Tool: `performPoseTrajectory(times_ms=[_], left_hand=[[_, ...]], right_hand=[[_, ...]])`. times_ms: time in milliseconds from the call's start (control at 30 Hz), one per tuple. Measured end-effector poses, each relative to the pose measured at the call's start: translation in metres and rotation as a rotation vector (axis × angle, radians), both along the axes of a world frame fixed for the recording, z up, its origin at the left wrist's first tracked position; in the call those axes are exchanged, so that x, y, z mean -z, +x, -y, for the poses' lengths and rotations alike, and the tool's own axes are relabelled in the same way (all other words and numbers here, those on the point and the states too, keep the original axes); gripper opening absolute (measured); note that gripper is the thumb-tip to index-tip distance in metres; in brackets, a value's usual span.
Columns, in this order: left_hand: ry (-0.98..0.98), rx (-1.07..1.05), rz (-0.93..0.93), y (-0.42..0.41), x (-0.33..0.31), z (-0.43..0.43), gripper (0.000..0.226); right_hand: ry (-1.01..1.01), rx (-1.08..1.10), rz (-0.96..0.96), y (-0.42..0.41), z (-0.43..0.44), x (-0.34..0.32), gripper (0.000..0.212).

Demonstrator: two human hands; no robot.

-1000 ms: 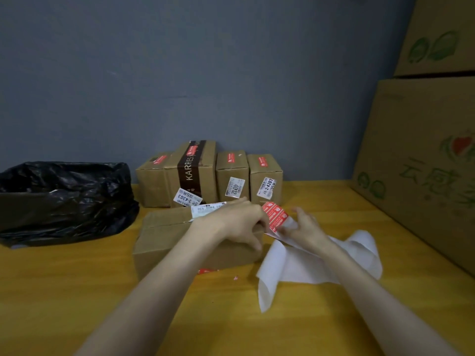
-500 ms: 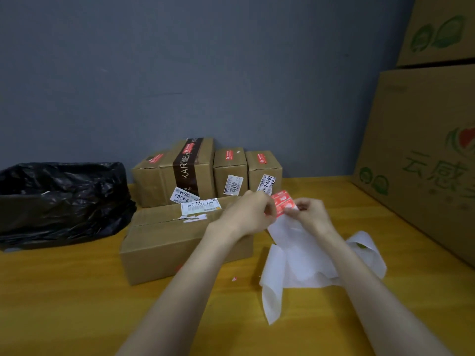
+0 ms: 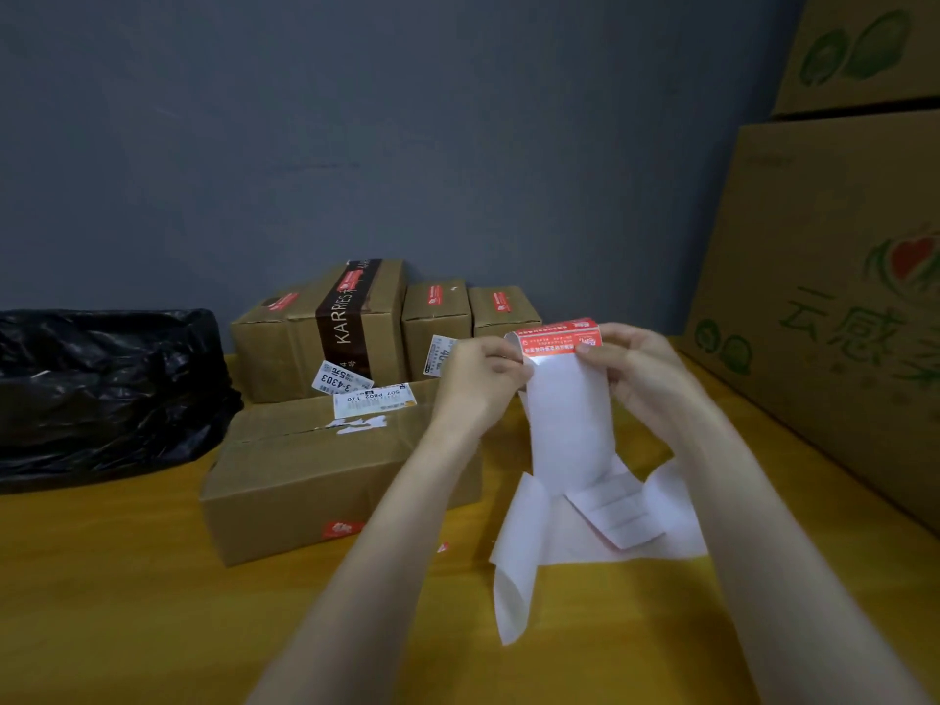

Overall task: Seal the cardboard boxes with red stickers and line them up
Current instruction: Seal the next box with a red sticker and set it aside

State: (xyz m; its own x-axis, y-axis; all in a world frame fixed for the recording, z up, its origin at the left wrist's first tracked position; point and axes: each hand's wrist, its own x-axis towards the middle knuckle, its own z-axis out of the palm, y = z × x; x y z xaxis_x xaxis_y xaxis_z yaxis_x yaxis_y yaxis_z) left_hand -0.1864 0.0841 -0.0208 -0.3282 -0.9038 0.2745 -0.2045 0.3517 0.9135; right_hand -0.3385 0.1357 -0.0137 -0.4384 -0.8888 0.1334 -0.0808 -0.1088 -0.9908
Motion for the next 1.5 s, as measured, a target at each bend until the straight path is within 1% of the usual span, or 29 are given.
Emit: performPoseTrajectory(times_ms=[33,100,133,167,200,233,267,333,400,467,633,733,833,933,1000,1067,1200,1267,1367,1433,1500], left_hand=[[0.014,-0.002,-0.046,0.001,-0.001,-0.001,0.007],[0.023,-0.014,-0.093,0.001,0.0,0.001,0.014],[0.024,-0.016,-0.104,0.002,0.001,0.001,0.017],[0.025,-0.013,-0.113,0.002,0.002,0.001,0.019],[0.03,-0.006,-0.124,0.002,0.004,0.001,0.019],[0.032,-0.001,-0.131,0.002,0.005,0.001,0.017],[0.029,0.003,-0.138,0.003,0.006,0.002,0.015],[0.015,0.02,-0.157,0.004,0.008,0.004,0.011],[-0.001,0.039,-0.16,0.004,0.008,0.005,0.01],[-0.015,0.049,-0.145,0.004,0.007,0.006,0.014],[-0.064,0.027,-0.065,0.005,0.005,0.002,0.014],[-0.066,-0.027,-0.004,0.004,0.005,0.004,0.018],[-0.111,-0.101,0.108,0.004,0.006,0.005,0.021],[-0.189,-0.105,0.229,0.005,0.008,0.002,0.02],[-0.221,-0.105,0.28,0.006,0.008,0.002,0.024],[-0.226,-0.105,0.325,0.006,0.009,0.001,0.028],[-0.218,-0.158,0.441,0.005,0.012,-0.001,0.027],[-0.219,-0.173,0.468,0.004,0.013,-0.001,0.026],[-0.234,-0.175,0.493,0.003,0.015,0.003,0.025],[-0.263,-0.157,0.5,0.003,0.017,0.003,0.017],[-0.301,-0.154,0.496,0.003,0.016,0.003,0.012]], right_hand=[[0.024,0.03,-0.033,0.001,0.001,0.0,0.023],[0.072,0.166,-0.153,0.002,0.007,0.003,0.041],[0.073,0.245,-0.26,0.003,0.01,0.004,0.047],[0.057,0.304,-0.407,0.004,0.012,0.003,0.047],[0.026,0.324,-0.562,0.005,0.012,0.003,0.04],[-0.016,0.296,-0.683,0.006,0.012,0.001,0.03],[-0.057,0.236,-0.753,0.008,0.01,-0.001,0.021],[-0.091,0.097,-0.792,0.014,0.007,-0.006,0.009],[-0.091,0.036,-0.819,0.021,0.006,-0.006,0.012],[-0.108,0.055,-0.819,0.025,0.007,-0.004,0.015],[-0.174,0.13,-0.822,0.029,0.008,-0.003,0.004],[-0.165,0.225,-0.757,0.026,0.007,-0.003,0.008],[-0.134,0.356,-0.685,0.021,0.009,-0.003,0.012],[-0.083,0.491,-0.647,0.017,0.01,-0.002,0.01],[-0.065,0.568,-0.621,0.013,0.008,-0.002,0.011],[-0.06,0.629,-0.585,0.009,0.006,-0.002,0.012],[-0.078,0.714,-0.504,0.004,0.004,-0.004,0.008],[-0.124,0.736,-0.466,0.002,0.002,-0.005,0.005],[-0.262,0.727,-0.427,0.001,-0.001,-0.007,0.005],[-0.334,0.661,-0.429,0.005,-0.003,-0.009,0.006],[-0.38,0.532,-0.393,0.012,-0.003,-0.011,0.005]])
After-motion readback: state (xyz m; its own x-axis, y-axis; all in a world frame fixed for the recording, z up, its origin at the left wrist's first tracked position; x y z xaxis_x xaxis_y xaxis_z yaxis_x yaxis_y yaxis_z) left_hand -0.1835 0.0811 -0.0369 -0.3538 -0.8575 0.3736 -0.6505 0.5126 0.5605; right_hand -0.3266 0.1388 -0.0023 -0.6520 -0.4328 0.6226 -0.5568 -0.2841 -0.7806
